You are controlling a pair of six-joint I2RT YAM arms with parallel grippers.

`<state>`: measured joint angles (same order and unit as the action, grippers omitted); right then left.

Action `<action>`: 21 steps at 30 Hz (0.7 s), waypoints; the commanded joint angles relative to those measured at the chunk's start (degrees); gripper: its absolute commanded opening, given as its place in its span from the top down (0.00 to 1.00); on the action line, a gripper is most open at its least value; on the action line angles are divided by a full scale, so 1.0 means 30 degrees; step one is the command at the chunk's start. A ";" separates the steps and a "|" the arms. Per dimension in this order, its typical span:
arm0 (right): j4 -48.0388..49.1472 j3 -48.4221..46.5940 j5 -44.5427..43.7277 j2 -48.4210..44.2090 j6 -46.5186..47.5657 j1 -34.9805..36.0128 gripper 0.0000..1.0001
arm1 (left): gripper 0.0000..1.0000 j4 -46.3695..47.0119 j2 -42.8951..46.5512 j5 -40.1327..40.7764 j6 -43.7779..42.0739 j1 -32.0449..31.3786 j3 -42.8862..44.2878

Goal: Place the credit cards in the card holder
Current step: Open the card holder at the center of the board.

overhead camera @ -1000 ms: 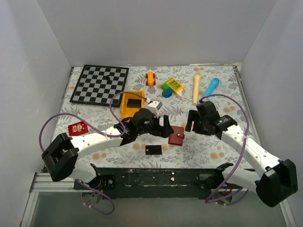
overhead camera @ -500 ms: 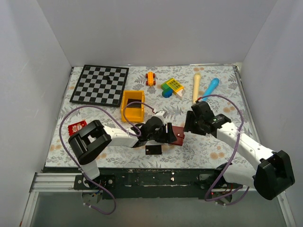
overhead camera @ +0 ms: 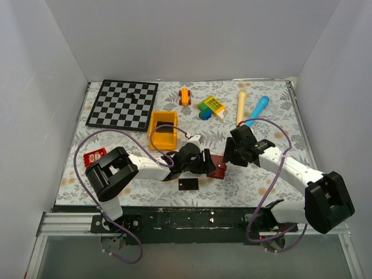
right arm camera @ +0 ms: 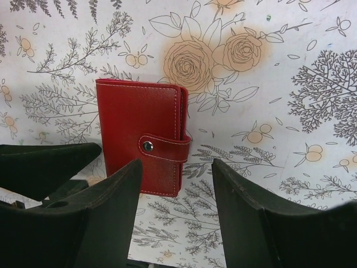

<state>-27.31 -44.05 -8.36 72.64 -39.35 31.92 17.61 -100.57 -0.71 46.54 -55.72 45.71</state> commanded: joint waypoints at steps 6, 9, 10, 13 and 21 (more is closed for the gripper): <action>0.1017 -0.0227 0.0471 0.0834 -0.0681 0.0053 0.41 | 0.49 0.0400 -0.0840 0.0561 -0.0017 0.0176 0.0729; 0.1076 -0.0315 0.0647 0.1068 -0.0681 0.0082 0.41 | 0.51 0.0430 -0.1249 0.0471 -0.0017 0.0206 0.0875; 0.1047 -0.0374 0.0677 0.1185 -0.0681 0.0082 0.41 | 0.51 0.0430 -0.1337 0.0529 -0.0017 0.0177 0.0933; 0.1017 -0.0521 0.0998 0.1566 -0.0798 0.0111 0.42 | 0.53 -0.0007 -0.1572 0.0821 0.0071 0.0235 0.1138; 0.0403 -0.1165 0.0970 0.2123 -0.0886 0.0257 0.44 | 0.67 -0.1062 -0.1923 0.1321 -0.0192 0.0235 0.1636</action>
<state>-25.54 -44.60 -5.58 78.39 -41.19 32.08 18.00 -104.81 1.23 46.76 -55.24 48.64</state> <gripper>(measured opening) 0.564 0.365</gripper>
